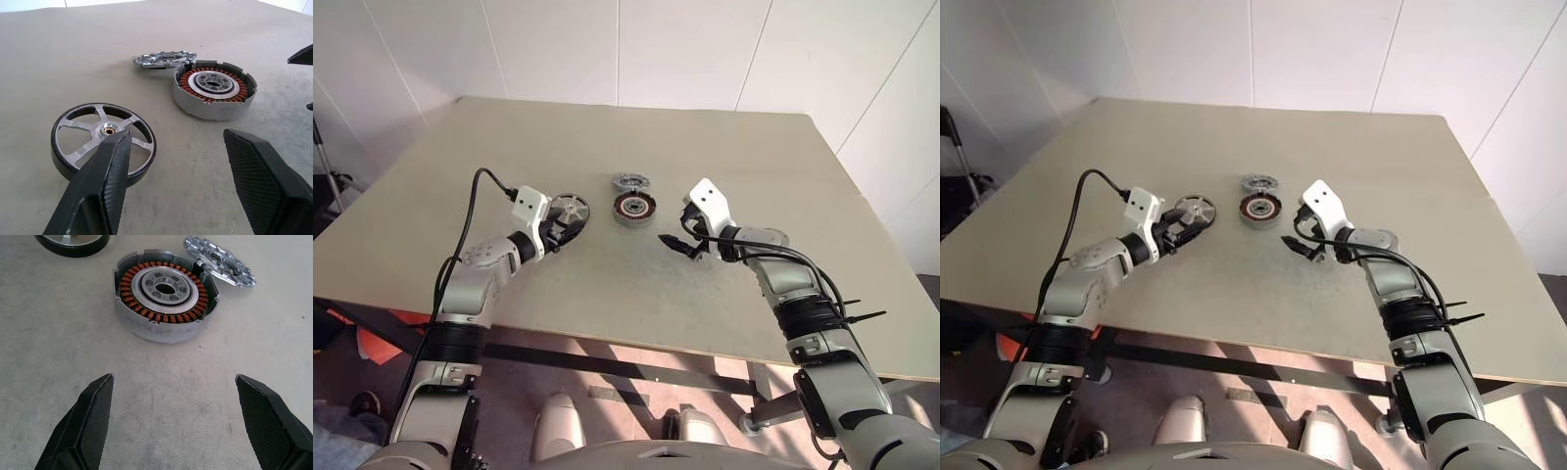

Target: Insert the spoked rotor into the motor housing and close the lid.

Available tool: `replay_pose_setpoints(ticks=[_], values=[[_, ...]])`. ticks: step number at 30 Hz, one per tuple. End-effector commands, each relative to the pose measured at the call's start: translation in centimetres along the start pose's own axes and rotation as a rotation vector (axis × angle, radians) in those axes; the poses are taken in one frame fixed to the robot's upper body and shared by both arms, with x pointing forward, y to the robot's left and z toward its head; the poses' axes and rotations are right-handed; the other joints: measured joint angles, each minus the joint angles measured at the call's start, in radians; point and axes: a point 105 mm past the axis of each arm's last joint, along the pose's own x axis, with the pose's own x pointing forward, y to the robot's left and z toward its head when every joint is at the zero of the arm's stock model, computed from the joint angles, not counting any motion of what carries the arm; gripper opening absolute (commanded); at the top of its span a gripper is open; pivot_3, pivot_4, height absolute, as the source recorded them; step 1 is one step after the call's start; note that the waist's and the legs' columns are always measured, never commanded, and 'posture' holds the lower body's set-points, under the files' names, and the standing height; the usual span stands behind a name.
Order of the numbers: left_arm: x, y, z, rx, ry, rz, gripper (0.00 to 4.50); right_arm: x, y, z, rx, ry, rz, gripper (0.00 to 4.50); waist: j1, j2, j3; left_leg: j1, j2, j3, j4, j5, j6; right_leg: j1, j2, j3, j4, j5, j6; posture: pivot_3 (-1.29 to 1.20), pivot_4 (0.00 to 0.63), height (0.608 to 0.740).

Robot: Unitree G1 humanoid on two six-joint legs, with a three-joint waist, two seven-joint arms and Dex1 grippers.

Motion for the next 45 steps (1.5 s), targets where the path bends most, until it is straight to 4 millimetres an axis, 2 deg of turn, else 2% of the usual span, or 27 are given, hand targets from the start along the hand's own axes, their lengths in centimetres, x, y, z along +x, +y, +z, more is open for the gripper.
replay_pose_setpoints(ticks=[1, 32, 34, 38, 40, 45], values=[[0.0, -0.4, 1.6, 0.029, -0.052, -0.017, 3.16, -0.6, -0.5, 1.9, -0.031, -0.059, -0.011, 4.5, 0.0, 0.0, 0.0, 0.0, 0.0, 0.0, 0.0, 0.0, 0.0, 0.0, 0.0, 0.0, 0.0, 0.0, 0.0, 0.0, 0.0, 0.74], [0.0, -0.6, 1.5, 0.025, -0.055, -0.028, 3.16, -0.5, -0.8, 1.9, -0.029, -0.052, -0.023, 4.5, 0.0, 0.0, 0.0, 0.0, 0.0, 0.0, 0.0, 0.0, 0.0, 0.0, 0.0, 0.0, 0.0, 0.0, 0.0, 0.0, 0.0, 0.74], [0.0, -0.6, 1.5, 0.024, -0.054, -0.029, 3.16, -1.5, -1.1, 1.6, -0.03, -0.044, -0.025, 4.5, 0.001, 0.0, 0.0, 0.0, 0.0, 0.0, 0.0, 0.0, 0.0, 0.0, 0.0, 0.0, 0.0, 0.0, 0.0, 0.0, 0.0, 0.74], [-0.1, -0.7, 1.1, 0.017, -0.048, -0.027, 3.16, -4.2, -2.3, -1.0, -0.013, 0.032, -0.056, 4.5, 0.01, 0.0, 0.0, 0.0, 0.0, 0.0, 0.0, 0.0, 0.001, 0.001, 0.0, 0.0, -0.002, 0.0, 0.0, 0.0, 0.0, 0.74], [0.0, -0.7, 0.9, 0.014, -0.042, -0.029, 3.16, -5.1, -2.4, -1.6, 0.001, 0.049, -0.058, 4.5, 0.009, 0.0, 0.0, 0.0, 0.0, 0.0, 0.0, -0.001, 0.001, 0.002, 0.0, 0.0, -0.002, 0.0, 0.0, 0.0, 0.0, 0.74], [0.4, -1.0, 0.9, 0.012, -0.04, -0.04, 3.16, -6.3, -2.0, -2.8, 0.034, 0.076, -0.052, 4.5, -0.002, 0.0, 0.0, 0.002, 0.0, 0.0, 0.0, -0.001, 0.001, 0.002, 0.0, 0.0, -0.002, 0.0, 0.0, 0.0, 0.0, 0.74]])
